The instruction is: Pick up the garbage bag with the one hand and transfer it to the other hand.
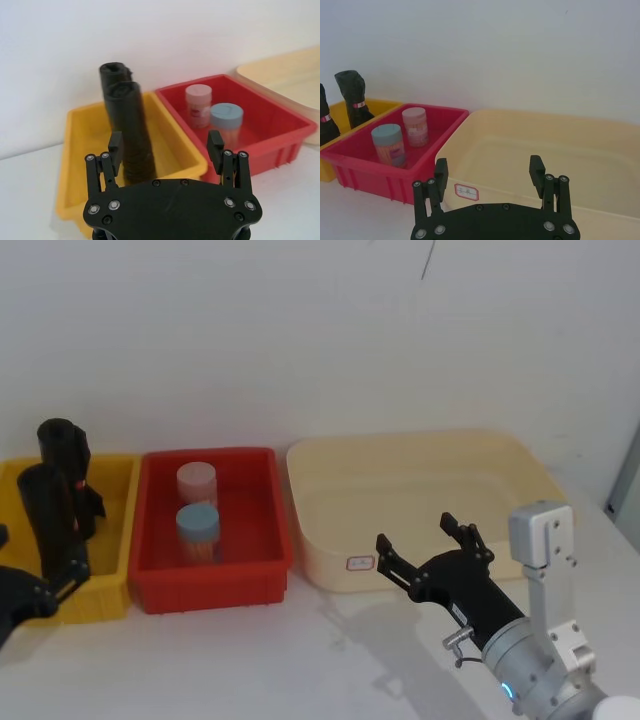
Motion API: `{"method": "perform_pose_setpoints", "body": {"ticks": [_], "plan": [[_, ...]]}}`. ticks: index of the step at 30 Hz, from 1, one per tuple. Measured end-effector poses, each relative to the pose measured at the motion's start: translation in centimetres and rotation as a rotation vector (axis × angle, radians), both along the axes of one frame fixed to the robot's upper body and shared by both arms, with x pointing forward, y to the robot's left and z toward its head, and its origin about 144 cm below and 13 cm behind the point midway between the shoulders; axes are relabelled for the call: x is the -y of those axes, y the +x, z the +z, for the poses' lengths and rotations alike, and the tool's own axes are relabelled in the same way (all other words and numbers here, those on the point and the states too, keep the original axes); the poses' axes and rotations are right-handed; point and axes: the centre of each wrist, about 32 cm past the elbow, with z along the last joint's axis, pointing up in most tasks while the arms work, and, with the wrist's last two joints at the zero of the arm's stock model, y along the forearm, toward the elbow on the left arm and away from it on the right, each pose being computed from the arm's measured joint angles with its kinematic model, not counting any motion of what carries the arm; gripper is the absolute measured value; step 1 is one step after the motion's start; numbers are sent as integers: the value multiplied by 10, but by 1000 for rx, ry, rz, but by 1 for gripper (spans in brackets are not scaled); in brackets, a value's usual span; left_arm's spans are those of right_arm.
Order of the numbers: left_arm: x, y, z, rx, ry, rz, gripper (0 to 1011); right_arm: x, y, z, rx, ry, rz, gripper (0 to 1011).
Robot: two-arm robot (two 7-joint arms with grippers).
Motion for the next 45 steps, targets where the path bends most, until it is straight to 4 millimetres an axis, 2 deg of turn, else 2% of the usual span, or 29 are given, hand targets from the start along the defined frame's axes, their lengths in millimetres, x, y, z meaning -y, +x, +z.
{"method": "perform_pose_setpoints", "body": {"ticks": [12,26,45], "plan": [[-17,28,8,-53,-15,3,1001,0,0,0,0,0,0,1000],[-12,59,5,-104,-4,-39,1001,0,0,0,0,0,0,1000],[-9,78,3,-120,57,-12,1001,0,0,0,0,0,0,1000]]}}
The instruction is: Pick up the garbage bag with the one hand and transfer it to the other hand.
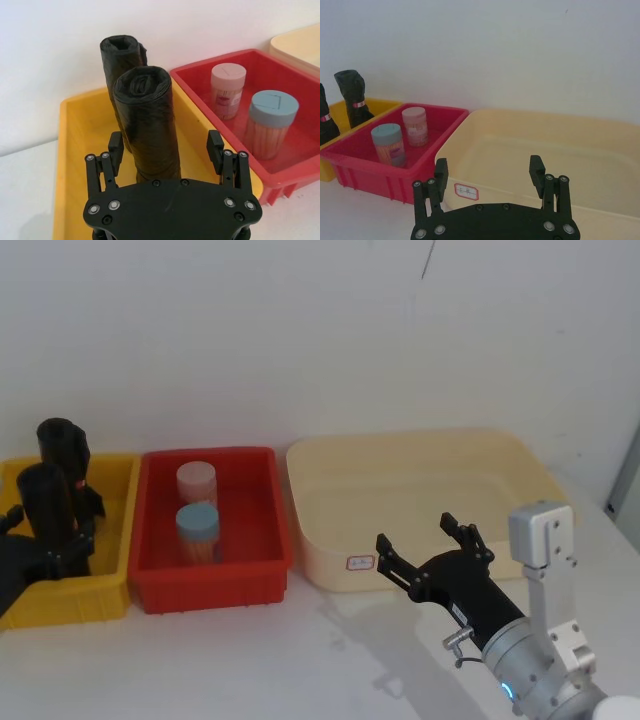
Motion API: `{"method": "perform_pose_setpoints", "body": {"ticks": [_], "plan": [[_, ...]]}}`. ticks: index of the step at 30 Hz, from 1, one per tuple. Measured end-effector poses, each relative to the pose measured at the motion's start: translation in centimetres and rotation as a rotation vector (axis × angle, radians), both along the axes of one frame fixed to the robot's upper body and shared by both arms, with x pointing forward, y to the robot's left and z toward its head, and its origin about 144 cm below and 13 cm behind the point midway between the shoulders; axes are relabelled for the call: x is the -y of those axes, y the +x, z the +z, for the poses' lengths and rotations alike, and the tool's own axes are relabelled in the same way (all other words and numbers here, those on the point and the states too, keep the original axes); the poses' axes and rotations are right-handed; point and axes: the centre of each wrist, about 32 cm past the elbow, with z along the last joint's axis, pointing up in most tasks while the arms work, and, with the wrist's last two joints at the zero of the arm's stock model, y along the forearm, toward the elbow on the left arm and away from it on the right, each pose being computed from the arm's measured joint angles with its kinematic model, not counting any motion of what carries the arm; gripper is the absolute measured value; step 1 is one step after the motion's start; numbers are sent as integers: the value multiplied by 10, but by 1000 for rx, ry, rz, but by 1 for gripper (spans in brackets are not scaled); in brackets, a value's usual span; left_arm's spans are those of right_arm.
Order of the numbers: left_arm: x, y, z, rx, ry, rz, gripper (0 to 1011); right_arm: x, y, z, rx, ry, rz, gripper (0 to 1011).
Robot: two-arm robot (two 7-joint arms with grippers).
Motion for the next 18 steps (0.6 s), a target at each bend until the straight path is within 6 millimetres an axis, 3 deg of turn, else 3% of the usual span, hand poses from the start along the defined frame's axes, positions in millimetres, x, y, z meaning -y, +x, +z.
{"method": "perform_pose_setpoints", "body": {"ticks": [12,18], "plan": [[2,15,-6,-1,5,4,1000,0,0,0,0,0,0,1000],[4,18,-6,10,16,7,875,0,0,0,0,0,0,1000]]}}
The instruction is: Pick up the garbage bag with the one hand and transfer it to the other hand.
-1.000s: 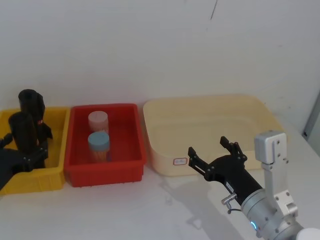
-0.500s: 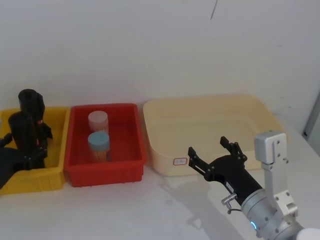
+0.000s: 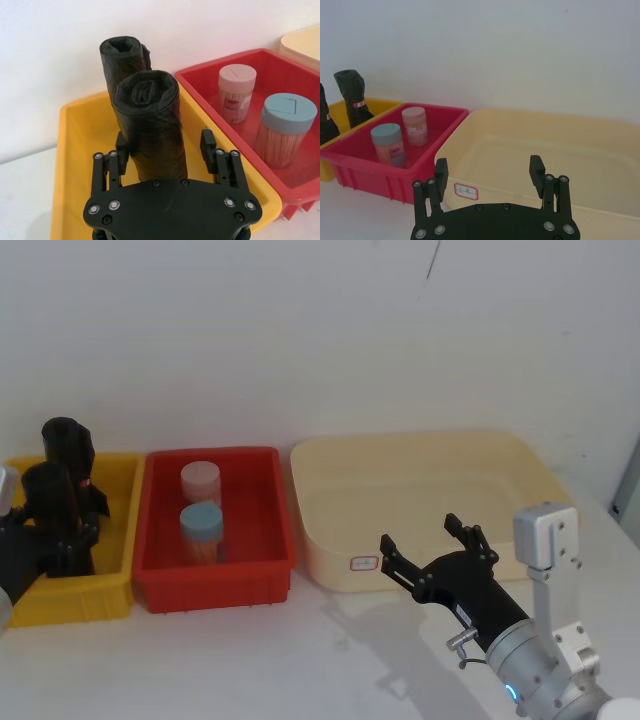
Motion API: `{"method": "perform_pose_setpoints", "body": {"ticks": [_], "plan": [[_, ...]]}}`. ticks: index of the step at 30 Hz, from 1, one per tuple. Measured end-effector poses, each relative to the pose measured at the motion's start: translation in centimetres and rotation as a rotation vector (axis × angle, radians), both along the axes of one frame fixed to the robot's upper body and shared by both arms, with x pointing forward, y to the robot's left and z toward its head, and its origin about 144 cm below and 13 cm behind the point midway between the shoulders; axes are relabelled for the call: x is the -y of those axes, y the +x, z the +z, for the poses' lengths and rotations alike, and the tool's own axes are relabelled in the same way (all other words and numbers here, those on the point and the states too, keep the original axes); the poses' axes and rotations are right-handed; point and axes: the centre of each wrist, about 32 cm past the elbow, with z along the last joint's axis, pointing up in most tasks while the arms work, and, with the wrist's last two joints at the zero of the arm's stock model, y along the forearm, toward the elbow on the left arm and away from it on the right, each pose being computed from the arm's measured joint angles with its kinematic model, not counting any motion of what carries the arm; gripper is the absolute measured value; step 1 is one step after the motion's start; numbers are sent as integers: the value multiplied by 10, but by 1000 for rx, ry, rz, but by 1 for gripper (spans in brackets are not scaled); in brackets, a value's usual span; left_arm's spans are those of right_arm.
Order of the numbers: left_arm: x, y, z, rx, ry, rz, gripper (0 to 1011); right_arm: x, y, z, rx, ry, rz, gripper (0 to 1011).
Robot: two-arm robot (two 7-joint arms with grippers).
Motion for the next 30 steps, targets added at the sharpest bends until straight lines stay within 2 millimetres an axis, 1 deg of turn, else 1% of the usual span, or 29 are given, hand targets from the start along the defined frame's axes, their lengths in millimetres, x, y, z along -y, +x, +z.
{"method": "perform_pose_setpoints", "body": {"ticks": [1,6,8,9,10,12,14,17,25,30], "plan": [[0,0,0,2,3,1,865,0,0,0,0,0,0,1000],[2,1,2,14,19,6,697,0,0,0,0,0,0,1000],[2,1,3,18,25,6,658,0,0,0,0,0,0,1000],[2,0,4,22,31,6,598,0,0,0,0,0,0,1000],[3,0,5,24,35,6,579,0,0,0,0,0,0,1000],[3,-1,6,27,47,5,504,0,0,0,0,0,0,1000],[3,-2,7,28,57,5,503,0,0,0,0,0,0,1000],[3,-5,8,32,75,1,462,0,0,0,0,0,0,1000],[5,-11,14,51,107,-13,413,0,0,0,0,0,0,1000],[9,-13,24,84,118,-35,387,0,0,0,0,0,0,1000]]}}
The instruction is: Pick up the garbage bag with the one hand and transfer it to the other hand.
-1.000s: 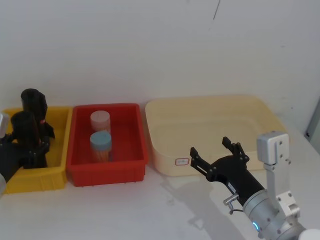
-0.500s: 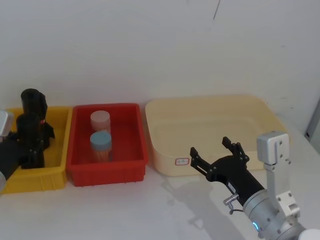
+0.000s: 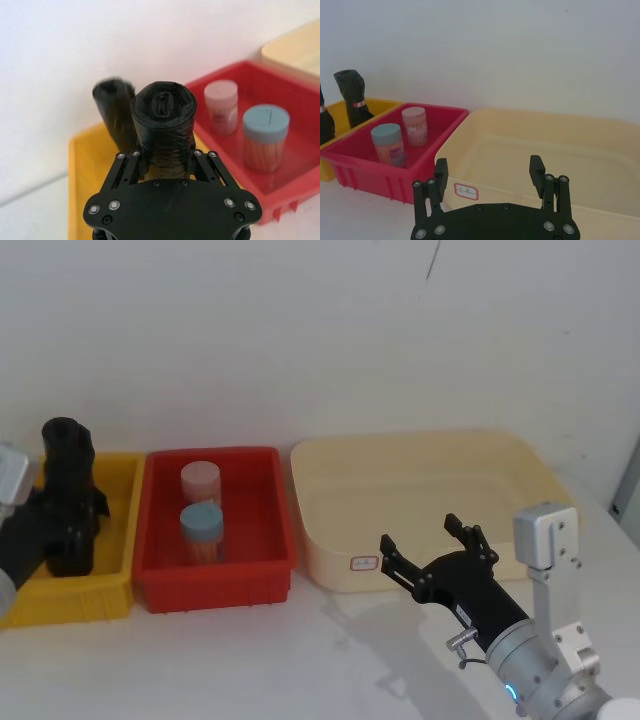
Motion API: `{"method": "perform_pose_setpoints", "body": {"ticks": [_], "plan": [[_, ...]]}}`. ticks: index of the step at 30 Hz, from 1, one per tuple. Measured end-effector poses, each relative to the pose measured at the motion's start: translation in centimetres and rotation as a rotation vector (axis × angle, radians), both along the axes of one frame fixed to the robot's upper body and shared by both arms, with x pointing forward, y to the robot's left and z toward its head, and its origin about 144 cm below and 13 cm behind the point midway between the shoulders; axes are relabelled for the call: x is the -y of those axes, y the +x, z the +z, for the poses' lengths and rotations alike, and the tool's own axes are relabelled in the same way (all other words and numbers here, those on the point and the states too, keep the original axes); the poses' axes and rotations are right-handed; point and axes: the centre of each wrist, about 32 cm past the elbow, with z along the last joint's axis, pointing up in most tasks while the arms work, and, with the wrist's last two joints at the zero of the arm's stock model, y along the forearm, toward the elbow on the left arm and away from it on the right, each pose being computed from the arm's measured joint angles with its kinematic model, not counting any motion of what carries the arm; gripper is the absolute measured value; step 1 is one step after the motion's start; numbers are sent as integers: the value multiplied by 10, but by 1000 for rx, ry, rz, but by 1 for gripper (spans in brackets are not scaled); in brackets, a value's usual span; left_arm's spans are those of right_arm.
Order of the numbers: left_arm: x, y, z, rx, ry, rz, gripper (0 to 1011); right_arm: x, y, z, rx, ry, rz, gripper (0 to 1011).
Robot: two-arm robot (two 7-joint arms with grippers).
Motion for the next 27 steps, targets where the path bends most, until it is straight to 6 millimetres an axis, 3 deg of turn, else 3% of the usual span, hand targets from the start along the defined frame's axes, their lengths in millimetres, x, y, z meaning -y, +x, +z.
{"method": "perform_pose_setpoints", "body": {"ticks": [16,27], "plan": [[31,25,53,160,-53,-131,375,0,0,0,0,0,0,1000],[51,35,64,149,-137,-193,375,0,0,0,0,0,0,1000]]}}
